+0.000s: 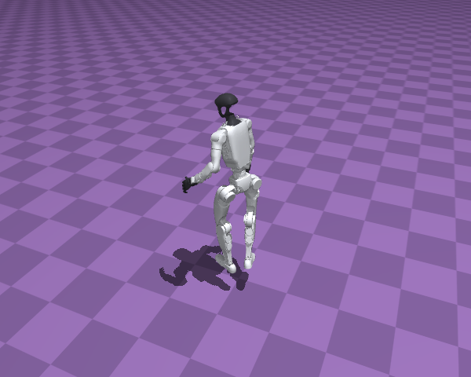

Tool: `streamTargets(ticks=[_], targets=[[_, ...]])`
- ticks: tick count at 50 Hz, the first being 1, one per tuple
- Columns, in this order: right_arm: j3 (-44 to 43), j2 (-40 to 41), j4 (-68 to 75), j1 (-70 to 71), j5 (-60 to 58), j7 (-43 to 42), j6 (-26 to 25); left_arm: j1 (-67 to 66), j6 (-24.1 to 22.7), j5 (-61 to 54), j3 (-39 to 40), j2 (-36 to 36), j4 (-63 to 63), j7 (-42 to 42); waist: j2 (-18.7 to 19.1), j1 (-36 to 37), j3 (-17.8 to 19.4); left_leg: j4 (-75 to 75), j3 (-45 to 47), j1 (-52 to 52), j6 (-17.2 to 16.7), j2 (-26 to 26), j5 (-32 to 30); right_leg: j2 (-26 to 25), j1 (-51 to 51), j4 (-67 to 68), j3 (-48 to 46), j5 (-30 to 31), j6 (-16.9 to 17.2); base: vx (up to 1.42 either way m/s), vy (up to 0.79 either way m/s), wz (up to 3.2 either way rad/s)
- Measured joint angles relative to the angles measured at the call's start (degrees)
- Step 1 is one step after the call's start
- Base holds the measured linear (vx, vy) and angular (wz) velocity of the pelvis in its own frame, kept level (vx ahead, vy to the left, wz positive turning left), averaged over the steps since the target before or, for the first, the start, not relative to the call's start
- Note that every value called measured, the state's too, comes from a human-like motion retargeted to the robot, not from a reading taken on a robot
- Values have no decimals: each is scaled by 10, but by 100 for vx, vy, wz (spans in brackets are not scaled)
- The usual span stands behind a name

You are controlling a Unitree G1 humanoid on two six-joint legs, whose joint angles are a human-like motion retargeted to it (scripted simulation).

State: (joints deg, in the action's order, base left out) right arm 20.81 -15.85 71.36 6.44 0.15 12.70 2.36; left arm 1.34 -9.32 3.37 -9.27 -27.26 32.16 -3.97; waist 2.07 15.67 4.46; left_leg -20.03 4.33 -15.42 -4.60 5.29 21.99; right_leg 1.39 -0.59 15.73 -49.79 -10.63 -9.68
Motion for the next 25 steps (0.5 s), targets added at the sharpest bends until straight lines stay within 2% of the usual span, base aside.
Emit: streamTargets(ticks=[14, 25], targets=[[-31, -14, -9, 52, 21, -9, -1, -32, 0, 4, 144, -76, -110, 69, 21, -9, -13, 56, -10, -3, -27, -16, -32, -14, 17, -56, -39, 67, -1, -1, 10, 64], [-32, -30, -26, 76, 26, -13, -3, -58, 11, 25, 214, -120, -150, 85, 53, -23, -17, 111, -35, 13, -50, -34, -70, -5, 27, -49, -65, 119, -7, 0, 14, 58]])
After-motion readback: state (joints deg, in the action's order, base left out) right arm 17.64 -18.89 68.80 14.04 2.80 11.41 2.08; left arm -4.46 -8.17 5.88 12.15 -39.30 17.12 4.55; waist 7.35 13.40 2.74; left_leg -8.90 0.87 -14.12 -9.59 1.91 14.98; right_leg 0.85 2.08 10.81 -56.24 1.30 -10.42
